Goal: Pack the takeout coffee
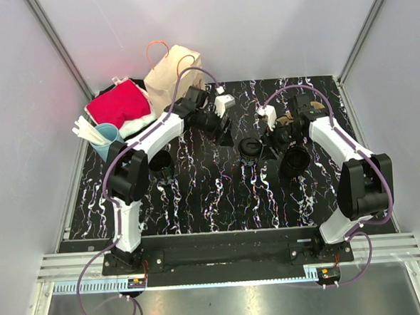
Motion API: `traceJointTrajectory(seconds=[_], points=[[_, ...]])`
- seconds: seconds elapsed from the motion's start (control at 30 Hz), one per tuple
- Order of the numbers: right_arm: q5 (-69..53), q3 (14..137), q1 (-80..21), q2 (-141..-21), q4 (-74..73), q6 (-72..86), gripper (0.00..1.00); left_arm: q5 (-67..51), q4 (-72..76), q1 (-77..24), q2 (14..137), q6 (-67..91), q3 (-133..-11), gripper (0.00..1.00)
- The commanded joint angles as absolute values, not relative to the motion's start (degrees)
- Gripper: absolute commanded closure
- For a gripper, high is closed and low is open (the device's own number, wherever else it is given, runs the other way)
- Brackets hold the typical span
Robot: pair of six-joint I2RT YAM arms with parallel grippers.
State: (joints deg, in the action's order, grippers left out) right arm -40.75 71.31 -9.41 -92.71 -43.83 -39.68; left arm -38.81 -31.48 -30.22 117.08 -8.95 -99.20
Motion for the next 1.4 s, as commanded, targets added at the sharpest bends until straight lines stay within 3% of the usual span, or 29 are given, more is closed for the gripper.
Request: traceJointTrajectory(seconds=[0.0,0.2,0.5,0.7,0.9,1.37], points=[[-43.77,71.72,-9.4,-93.69,-46.14,-44.12,0.4,-46.22,-28.22,-29.18,118.29,-12.39,-98.17,0.2],[-43.32,69.87,-9.4,-93.34,-43.42,-38.07,0.49,-52.73,-20.23,-28.65,122.08,-6.6,-99.67,0.19],[-52.64,69.52,-8.88,-97.29,-47.89,-32.87,0.41,-60.55,-3.38,-28.04,125.42,-0.2,-96.42,0.1],[-54.32,69.08,-7.3,-102.3,-49.66,-33.84,0.52,-68.72,9.88,-27.77,130.86,12.79,-97.12,0.09],[-53.0,70.4,-5.8,-101.25,-50.63,-34.8,0.39,-68.73,14.25,-27.6,132.45,16.79,-96.5,0.09],[-52.12,72.42,-6.06,-105.38,-41.59,-26.2,0.35,-67.77,12.74,-27.6,128.68,16.17,-91.5,0.09]])
